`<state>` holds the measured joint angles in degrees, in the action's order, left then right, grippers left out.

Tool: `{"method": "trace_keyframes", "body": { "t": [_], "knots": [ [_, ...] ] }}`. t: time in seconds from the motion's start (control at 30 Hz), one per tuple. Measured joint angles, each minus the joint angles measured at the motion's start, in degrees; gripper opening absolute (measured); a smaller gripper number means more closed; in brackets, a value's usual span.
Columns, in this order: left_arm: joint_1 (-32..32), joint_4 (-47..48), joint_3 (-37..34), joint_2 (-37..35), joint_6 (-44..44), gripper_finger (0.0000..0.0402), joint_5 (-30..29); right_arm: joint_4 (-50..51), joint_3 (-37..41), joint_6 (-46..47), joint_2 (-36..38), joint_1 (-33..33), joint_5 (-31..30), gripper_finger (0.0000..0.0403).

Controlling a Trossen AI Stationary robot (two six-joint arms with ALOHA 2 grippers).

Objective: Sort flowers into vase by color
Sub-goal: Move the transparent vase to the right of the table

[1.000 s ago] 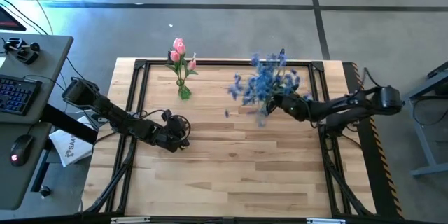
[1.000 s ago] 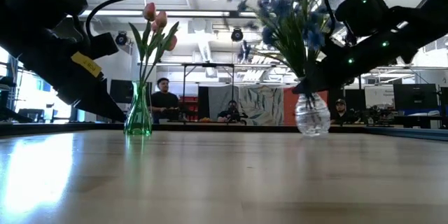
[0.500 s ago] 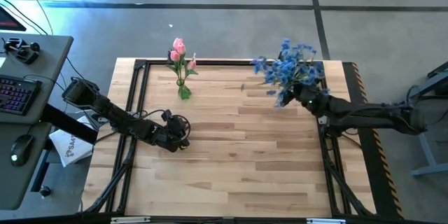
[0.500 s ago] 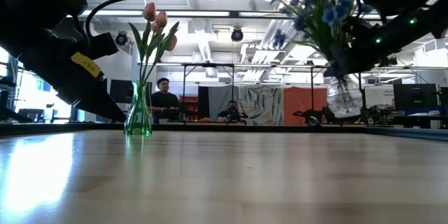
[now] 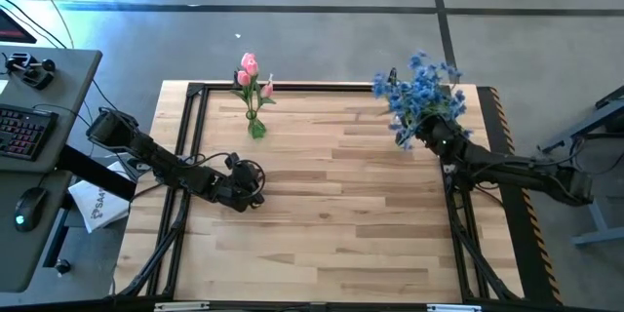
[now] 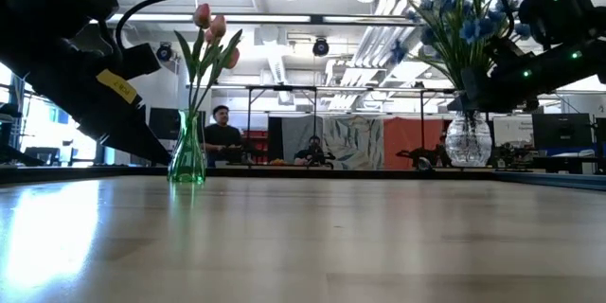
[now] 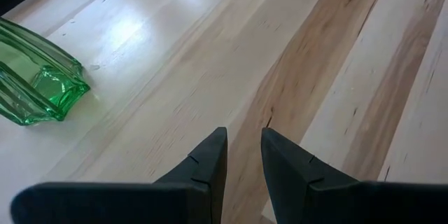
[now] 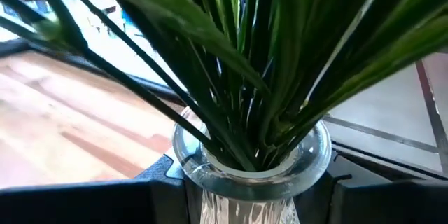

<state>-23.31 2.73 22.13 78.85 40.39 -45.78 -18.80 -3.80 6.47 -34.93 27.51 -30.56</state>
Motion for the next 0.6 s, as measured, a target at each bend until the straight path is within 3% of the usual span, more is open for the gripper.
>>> {"method": "trace_keyframes", "body": {
  "t": [0.33,0.6],
  "knots": [
    [0.0,-1.64,0.0,0.0,-0.06,0.0076,-0.04,-3.86,0.0,-0.34,-5.43,3.39,3.14,0.0136],
    [0.0,-1.67,0.0,0.0,-0.1,0.0076,-0.04,-10.94,0.0,0.1,-13.42,3.39,3.03,0.0171]
  ]
}}
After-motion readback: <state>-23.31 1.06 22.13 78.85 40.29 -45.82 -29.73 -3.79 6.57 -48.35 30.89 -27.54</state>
